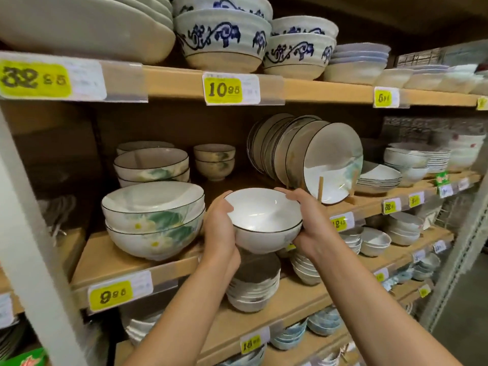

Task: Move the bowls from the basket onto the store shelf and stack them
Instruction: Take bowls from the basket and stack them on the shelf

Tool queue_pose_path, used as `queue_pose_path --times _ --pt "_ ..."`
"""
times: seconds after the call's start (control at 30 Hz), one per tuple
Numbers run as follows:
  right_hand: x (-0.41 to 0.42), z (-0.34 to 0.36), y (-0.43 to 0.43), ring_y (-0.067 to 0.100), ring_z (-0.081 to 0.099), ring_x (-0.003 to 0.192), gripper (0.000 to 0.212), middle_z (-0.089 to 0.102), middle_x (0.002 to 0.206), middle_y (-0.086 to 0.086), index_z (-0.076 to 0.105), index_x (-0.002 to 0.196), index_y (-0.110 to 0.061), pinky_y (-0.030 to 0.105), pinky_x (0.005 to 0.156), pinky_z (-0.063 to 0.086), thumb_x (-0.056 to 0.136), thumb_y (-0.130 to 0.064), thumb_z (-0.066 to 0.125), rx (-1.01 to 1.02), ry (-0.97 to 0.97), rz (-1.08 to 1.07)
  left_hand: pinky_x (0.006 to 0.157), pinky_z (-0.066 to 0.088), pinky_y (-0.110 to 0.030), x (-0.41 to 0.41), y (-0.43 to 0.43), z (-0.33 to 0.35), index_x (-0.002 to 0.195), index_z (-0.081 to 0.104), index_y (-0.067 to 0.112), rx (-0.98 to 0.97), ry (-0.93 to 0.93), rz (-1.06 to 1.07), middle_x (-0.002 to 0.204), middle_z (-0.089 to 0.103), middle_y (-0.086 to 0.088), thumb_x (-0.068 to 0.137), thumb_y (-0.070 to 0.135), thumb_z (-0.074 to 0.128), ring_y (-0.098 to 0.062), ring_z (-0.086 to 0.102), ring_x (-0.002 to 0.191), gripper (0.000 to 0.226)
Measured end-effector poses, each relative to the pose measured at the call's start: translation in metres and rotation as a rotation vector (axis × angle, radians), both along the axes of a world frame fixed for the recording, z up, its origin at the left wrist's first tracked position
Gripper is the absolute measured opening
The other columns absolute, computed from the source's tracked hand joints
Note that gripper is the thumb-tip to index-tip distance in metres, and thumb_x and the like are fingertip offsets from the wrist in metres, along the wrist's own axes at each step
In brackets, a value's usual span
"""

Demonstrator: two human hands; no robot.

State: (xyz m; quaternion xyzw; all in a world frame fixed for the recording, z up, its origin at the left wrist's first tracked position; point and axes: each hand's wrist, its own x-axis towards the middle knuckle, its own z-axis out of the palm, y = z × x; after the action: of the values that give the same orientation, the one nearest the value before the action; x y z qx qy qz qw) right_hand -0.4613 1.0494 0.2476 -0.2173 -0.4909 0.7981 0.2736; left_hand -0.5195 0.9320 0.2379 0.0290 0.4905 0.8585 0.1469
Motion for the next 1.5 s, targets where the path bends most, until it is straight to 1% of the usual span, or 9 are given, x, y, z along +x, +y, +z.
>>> queue_pose_path --times 0.17,0.4,0.67,0.8,0.93,1.07,1.3,1.4,1.5 --pt "-0.040 0.009 0.031 0.037 0.062 0.105 0.036 0.066 0.117 0.015 0.069 0.112 -0.012 0.041 0.077 0.056 0.085 -0.010 0.045 0.009 -0.029 0.097 0.077 0.054 -0.038 -0.027 0.025 0.005 0.111 0.067 0.020 0.031 -0.019 0.095 0.105 0.070 -0.008 0.078 0.012 0.046 -0.030 0.063 0.097 0.040" --pt "-0.087 0.007 0.059 0.040 0.065 0.101 0.040 0.067 0.112 0.022 0.059 0.121 -0.001 0.049 0.088 0.054 0.084 0.000 0.045 -0.054 -0.040 0.244 0.063 0.048 -0.032 -0.054 0.049 0.003 0.098 0.066 0.015 -0.017 -0.078 0.235 0.091 0.070 -0.006 0.079 0.013 0.047 -0.024 0.064 0.084 0.027" --pt "-0.117 -0.007 0.084 0.037 0.069 0.088 0.025 0.073 0.090 0.019 0.065 0.100 -0.004 0.050 0.083 0.056 0.084 0.001 0.046 -0.085 -0.055 0.357 0.075 0.055 -0.037 -0.060 0.063 -0.003 0.099 0.070 0.008 -0.034 -0.067 0.327 0.086 0.076 -0.011 0.077 0.012 0.046 -0.031 0.069 0.088 0.032" --pt "-0.119 -0.012 0.088 0.037 0.069 0.093 0.029 0.073 0.096 0.019 0.064 0.108 -0.005 0.052 0.090 0.053 0.084 -0.003 0.047 -0.088 -0.080 0.421 0.082 0.054 -0.040 -0.052 0.067 0.000 0.095 0.069 0.009 -0.058 -0.051 0.348 0.084 0.076 -0.011 0.079 0.012 0.046 -0.031 0.068 0.090 0.028" --pt "-0.119 -0.007 0.093 0.034 0.069 0.097 0.020 0.074 0.097 0.018 0.067 0.097 -0.008 0.050 0.095 0.051 0.083 -0.009 0.053 -0.040 -0.090 0.495 0.101 0.046 -0.043 -0.036 0.064 -0.006 0.131 0.052 0.007 -0.127 0.041 0.400 0.120 0.067 -0.011 0.085 0.019 0.053 -0.026 0.061 0.113 0.048" --pt "-0.127 0.016 0.094 0.033 0.069 0.097 0.021 0.073 0.103 0.018 0.068 0.106 -0.008 0.046 0.091 0.054 0.086 -0.012 0.060 0.125 -0.121 0.563 0.086 0.043 -0.022 -0.006 0.073 -0.023 0.147 0.029 0.038 -0.171 0.139 0.388 0.134 0.054 0.011 0.072 0.037 0.066 -0.002 0.056 0.112 0.083" --pt "-0.106 -0.003 0.090 0.022 0.060 0.101 0.036 0.066 0.108 0.005 0.064 0.117 -0.018 0.038 0.091 0.050 0.084 -0.012 0.050 0.352 -0.161 0.466 0.100 0.048 -0.046 -0.029 0.064 -0.005 0.122 0.059 0.008 -0.197 0.045 0.391 0.111 0.070 -0.013 0.088 0.009 0.043 -0.028 0.064 0.107 0.038" --pt "-0.107 0.002 0.092 0.010 0.054 0.098 0.043 0.059 0.107 -0.005 0.059 0.125 -0.024 0.027 0.078 0.045 0.085 -0.013 0.048 0.433 -0.113 0.445 0.099 0.049 -0.046 -0.040 0.046 0.000 0.123 0.058 0.004 -0.188 -0.011 0.342 0.111 0.071 -0.015 0.088 0.016 0.047 -0.029 0.065 0.108 0.039" --pt "-0.117 0.012 0.088 0.022 0.057 0.106 0.048 0.061 0.115 0.006 0.052 0.133 -0.015 0.039 0.096 0.048 0.085 -0.009 0.047 0.404 -0.180 0.484 0.101 0.047 -0.042 -0.030 0.051 -0.007 0.135 0.051 0.012 -0.246 0.072 0.413 0.122 0.066 -0.008 0.078 0.025 0.056 -0.022 0.063 0.112 0.059"
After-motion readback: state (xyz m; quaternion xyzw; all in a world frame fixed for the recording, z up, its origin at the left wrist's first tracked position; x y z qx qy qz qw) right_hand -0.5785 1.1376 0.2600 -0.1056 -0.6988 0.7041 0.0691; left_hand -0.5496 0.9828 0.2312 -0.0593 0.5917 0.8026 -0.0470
